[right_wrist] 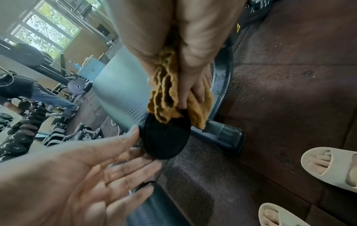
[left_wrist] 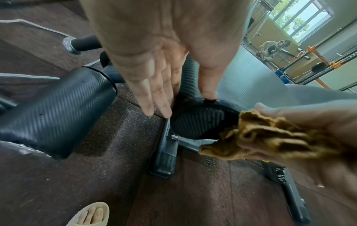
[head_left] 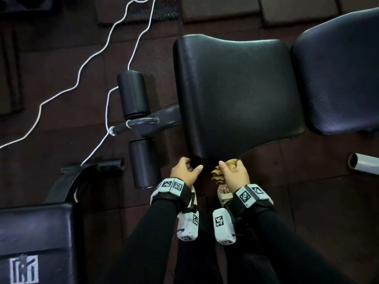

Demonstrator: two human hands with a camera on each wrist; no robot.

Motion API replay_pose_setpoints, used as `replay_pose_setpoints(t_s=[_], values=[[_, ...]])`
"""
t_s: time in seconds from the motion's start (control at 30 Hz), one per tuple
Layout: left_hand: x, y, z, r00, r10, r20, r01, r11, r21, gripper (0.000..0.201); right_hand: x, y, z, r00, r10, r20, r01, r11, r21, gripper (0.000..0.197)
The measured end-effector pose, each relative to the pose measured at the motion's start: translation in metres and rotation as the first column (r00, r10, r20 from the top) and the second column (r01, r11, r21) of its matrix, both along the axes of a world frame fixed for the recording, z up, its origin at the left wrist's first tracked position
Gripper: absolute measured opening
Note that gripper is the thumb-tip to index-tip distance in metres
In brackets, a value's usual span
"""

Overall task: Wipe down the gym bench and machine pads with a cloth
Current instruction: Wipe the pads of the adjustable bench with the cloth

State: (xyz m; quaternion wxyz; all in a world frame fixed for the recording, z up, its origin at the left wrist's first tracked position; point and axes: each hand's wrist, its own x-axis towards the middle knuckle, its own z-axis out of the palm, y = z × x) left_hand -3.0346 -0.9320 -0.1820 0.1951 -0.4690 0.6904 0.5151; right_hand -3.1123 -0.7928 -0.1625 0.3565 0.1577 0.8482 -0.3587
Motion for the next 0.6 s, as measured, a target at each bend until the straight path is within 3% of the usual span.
replay_pose_setpoints(t_s=[0.03,0.1,0.2,0.4,0.6], values=[[0.000,-0.001,0.003,1.000,-0.021,0.017,0.021,1.000,0.002,0.051,-0.002,0.006,0.002,0.999,0.037,0.000,-0.037,0.999,-0.021,0.029],[-0.002,-0.002,0.012,0.995,-0.086,0.050,0.086,0.996,-0.005,0.052,-0.008,0.018,0.013,0.997,0.081,0.018,-0.079,0.994,-0.081,0.023],[-0.005,0.000,0.033,0.989,-0.148,0.032,0.149,0.988,-0.041,0.052,-0.017,0.032,0.037,0.993,0.114,0.011,-0.112,0.985,-0.129,0.038],[-0.015,0.011,0.105,0.982,-0.139,-0.129,0.135,0.990,-0.039,0.040,-0.032,0.050,0.104,0.970,0.244,-0.016,-0.240,0.936,-0.257,0.038],[-0.012,0.016,0.182,0.954,-0.170,-0.248,0.158,0.985,-0.069,0.040,-0.042,0.061,0.183,0.959,0.268,-0.088,-0.280,0.872,-0.402,0.038]])
